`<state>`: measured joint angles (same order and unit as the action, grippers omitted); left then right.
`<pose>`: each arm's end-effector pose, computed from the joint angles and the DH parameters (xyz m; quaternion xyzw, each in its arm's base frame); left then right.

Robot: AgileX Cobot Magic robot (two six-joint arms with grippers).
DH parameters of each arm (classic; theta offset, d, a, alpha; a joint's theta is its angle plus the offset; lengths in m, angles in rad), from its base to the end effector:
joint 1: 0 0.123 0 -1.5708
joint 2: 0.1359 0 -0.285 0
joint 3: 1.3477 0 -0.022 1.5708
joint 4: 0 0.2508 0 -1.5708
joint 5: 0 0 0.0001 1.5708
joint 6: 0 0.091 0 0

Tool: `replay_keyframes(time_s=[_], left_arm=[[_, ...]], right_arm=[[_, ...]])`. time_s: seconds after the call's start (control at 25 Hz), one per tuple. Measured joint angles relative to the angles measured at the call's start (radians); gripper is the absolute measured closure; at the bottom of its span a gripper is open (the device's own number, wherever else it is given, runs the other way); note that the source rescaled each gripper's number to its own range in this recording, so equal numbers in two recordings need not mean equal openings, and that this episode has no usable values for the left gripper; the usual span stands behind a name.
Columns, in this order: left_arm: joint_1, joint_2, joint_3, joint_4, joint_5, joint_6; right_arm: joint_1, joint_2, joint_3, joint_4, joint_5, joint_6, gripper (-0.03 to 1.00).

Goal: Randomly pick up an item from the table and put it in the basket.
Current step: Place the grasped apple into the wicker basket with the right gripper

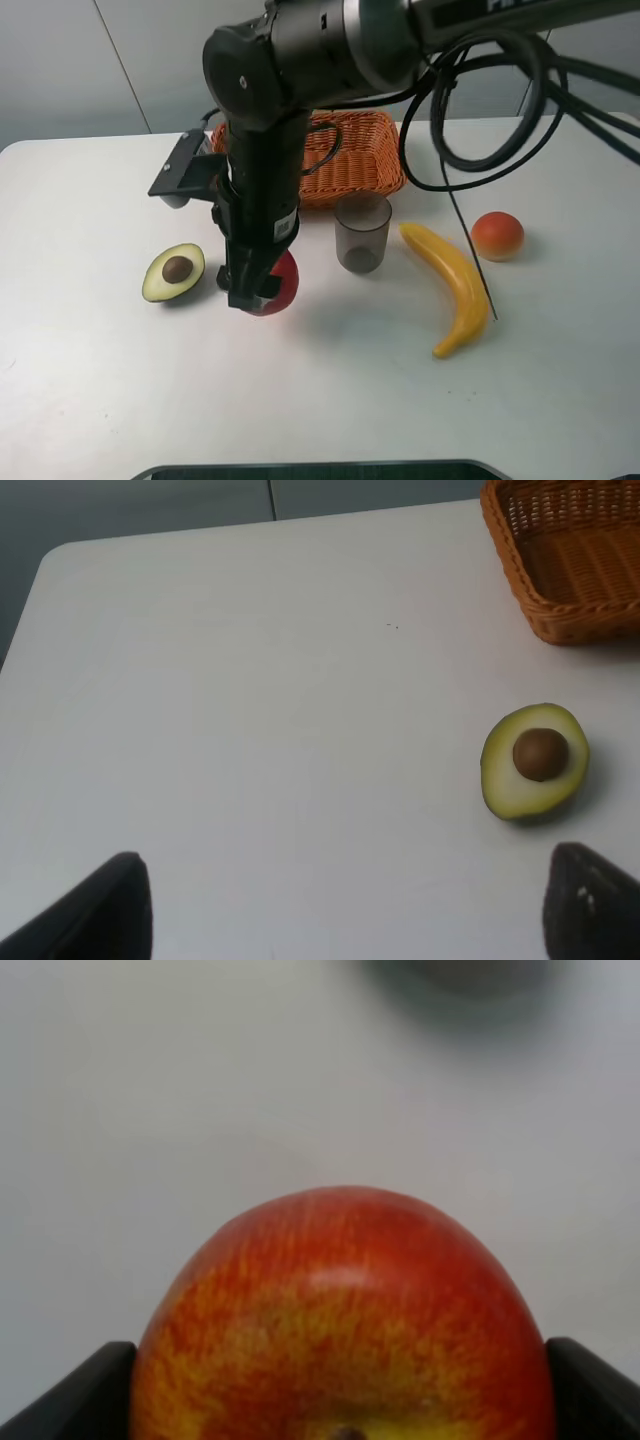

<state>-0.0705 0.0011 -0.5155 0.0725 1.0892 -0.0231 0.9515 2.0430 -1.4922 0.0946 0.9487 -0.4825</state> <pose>-0.0074 0.0064 0.2795 0.0181 0.8561 0.0120 0.5163 0.2331 0.3391 0.1749 -0.6359 0.7666 0.0577 0.0675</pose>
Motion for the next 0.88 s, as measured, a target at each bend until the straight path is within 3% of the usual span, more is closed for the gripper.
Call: replay_keyframes(time_s=[0.36, 0.68, 0.88], left_arm=[[0.000, 0.000, 0.000, 0.000, 0.000, 0.002], [0.000, -0.001, 0.000, 0.000, 0.000, 0.002], [0.000, -0.001, 0.000, 0.000, 0.000, 0.002]], right_arm=[[-0.097, -0.112, -0.081, -0.004, 0.068, 0.325, 0.93], [-0.263, -0.119, -0.088, -0.004, 0.095, 0.437, 0.93], [-0.350, -0.119, -0.088, -0.004, 0.011, 0.463, 0.93]])
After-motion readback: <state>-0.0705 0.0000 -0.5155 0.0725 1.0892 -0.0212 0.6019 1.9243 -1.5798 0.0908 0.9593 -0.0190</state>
